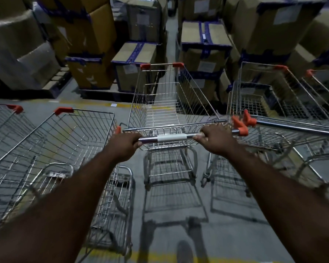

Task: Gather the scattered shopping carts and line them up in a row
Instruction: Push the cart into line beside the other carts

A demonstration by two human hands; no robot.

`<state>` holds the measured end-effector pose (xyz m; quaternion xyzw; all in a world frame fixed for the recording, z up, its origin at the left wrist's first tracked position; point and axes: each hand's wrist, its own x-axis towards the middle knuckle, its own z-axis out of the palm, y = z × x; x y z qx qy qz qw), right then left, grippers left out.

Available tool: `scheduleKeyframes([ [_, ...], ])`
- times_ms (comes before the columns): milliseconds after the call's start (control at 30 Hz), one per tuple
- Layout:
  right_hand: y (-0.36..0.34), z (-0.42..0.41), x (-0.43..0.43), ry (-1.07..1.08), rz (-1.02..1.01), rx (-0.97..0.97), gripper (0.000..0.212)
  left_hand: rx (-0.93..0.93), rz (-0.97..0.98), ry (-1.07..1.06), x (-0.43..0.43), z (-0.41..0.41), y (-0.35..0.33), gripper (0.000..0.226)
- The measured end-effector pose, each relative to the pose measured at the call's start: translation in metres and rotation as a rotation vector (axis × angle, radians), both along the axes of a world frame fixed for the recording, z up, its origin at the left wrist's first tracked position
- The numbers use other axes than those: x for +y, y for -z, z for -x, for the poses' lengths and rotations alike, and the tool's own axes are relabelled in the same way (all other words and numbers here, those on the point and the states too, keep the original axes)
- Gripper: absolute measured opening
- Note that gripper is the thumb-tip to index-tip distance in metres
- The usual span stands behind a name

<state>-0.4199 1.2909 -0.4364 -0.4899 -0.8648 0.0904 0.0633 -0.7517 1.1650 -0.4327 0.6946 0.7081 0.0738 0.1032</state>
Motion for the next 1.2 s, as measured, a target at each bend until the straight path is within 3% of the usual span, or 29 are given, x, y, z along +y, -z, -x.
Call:
scheduleKeyframes([
  [100, -0.002, -0.004, -0.023, 0.014, 0.026, -0.026, 0.053, -0.008, 0.019, 0.009, -0.019, 0.001, -0.002, 0.027],
  [200, -0.006, -0.021, -0.04, 0.041, -0.031, -0.226, 0.07, -0.004, 0.031, 0.004, -0.039, -0.003, -0.006, 0.03],
  [300, -0.01, -0.05, -0.058, 0.099, -0.074, -0.366, 0.066, 0.028, 0.039, -0.02, -0.058, -0.006, -0.006, 0.027],
  [567, -0.015, -0.067, -0.11, 0.229, 0.014, -0.212, 0.037, 0.113, 0.094, -0.028, -0.096, 0.0, -0.015, 0.027],
  [1000, -0.022, -0.075, -0.2, 0.278, 0.022, -0.157, 0.068, 0.065, 0.076, -0.034, -0.171, -0.003, -0.007, 0.029],
  [1100, -0.025, -0.079, -0.218, 0.285, 0.017, -0.164, 0.056, 0.175, 0.087, -0.051, -0.189, -0.001, -0.005, 0.035],
  [1200, -0.018, -0.089, -0.231, 0.269, 0.014, -0.135, 0.058, 0.293, 0.061, -0.051, -0.208, -0.007, 0.0, 0.04],
])
